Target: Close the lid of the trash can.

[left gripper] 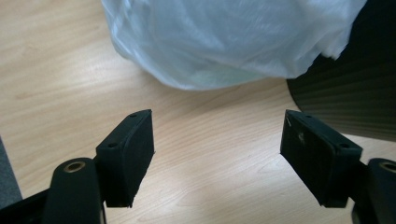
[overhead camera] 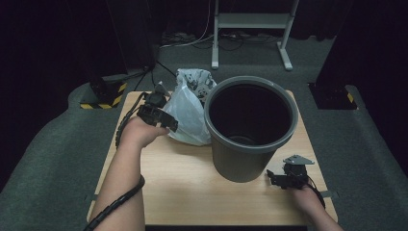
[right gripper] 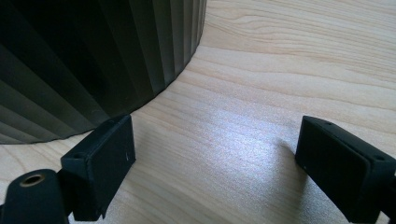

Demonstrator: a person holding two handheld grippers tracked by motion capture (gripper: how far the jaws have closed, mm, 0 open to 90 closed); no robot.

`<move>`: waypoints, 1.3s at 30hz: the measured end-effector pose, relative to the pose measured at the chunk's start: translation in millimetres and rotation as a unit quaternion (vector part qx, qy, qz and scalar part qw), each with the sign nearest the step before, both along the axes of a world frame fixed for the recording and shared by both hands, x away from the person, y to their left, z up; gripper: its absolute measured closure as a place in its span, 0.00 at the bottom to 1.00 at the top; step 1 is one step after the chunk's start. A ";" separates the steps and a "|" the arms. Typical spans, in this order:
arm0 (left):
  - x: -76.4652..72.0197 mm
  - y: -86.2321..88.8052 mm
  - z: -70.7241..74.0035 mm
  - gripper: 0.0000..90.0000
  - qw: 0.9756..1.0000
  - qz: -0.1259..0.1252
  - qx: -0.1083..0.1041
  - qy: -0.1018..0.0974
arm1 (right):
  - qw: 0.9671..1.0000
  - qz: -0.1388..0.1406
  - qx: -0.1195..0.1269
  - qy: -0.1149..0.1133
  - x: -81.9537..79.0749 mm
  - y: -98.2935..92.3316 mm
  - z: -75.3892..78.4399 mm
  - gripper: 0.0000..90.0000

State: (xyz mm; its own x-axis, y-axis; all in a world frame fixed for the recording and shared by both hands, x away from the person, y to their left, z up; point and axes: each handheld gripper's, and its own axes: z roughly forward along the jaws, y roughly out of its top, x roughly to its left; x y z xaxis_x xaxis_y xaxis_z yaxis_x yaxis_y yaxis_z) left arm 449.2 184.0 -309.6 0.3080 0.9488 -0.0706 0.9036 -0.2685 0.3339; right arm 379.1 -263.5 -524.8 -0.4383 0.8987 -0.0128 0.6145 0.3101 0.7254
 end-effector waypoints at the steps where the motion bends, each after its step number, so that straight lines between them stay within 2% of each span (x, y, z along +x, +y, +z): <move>1: -0.4 0.9 -4.3 0.29 1.000 0.001 -0.001 0.002 | 1.000 0.000 0.000 0.000 0.0 0.0 0.0 0.13; 5: -2.1 4.3 -22.6 0.28 1.000 0.004 -0.004 0.014 | 1.000 0.000 0.000 0.000 0.0 0.0 0.0 0.13; 6: -2.1 4.3 -22.6 0.28 1.000 0.004 -0.004 0.014 | 1.000 0.000 0.000 0.000 0.0 0.0 0.0 0.13; 7: -3.0 6.1 -31.4 0.28 1.000 0.004 -0.004 0.020 | 1.000 0.000 0.000 0.000 0.0 0.0 0.0 0.13; 11: -5.6 7.7 -47.9 0.29 1.000 0.003 -0.004 0.028 | 1.000 0.000 0.000 0.000 -0.1 0.0 0.1 0.13; 16: -9.1 8.7 -67.6 0.28 0.999 0.001 0.003 0.037 | 1.000 0.000 0.000 0.000 0.0 0.0 0.1 0.13; 20: -11.9 8.9 -83.6 0.28 0.999 -0.009 0.004 0.043 | 1.000 -0.001 0.001 0.001 -0.1 0.1 0.2 0.13; 25: -15.0 8.3 -103.7 0.27 0.998 -0.009 0.002 0.054 | 1.000 -0.001 0.001 0.002 -0.1 0.1 0.2 0.13; 28: -17.0 7.8 -114.4 0.27 0.998 -0.011 0.009 0.057 | 1.000 0.000 0.000 0.001 -0.1 0.1 0.2 0.13; 33: -21.6 4.3 -132.2 0.27 0.998 -0.020 0.010 0.054 | 1.000 -0.001 0.001 0.002 -0.1 0.1 0.2 0.13; 34: -24.5 -2.1 -140.2 0.27 0.999 0.018 -0.009 0.032 | 1.000 -0.001 0.001 0.002 -0.1 0.1 0.2 0.13; 35: -26.0 -5.7 -146.2 0.27 0.999 0.036 -0.016 0.017 | 1.000 0.000 0.001 0.002 -0.1 0.1 0.2 0.13; 36: -26.1 -2.5 -147.5 0.27 0.999 0.004 -0.003 0.034 | 1.000 0.000 0.001 0.002 0.0 0.1 0.3 0.13; 37: -26.5 -0.9 -150.3 0.27 0.999 -0.015 0.008 0.042 | 1.000 0.000 0.001 0.002 -0.1 0.2 0.3 0.13; 38: -27.5 -0.7 -154.3 0.27 0.999 -0.026 0.012 0.047 | 1.000 0.000 0.001 0.002 0.0 0.2 0.3 0.13; 39: -27.5 -0.7 -154.3 0.27 0.999 -0.026 0.012 0.047 | 1.000 0.000 0.001 0.002 0.0 0.2 0.3 0.13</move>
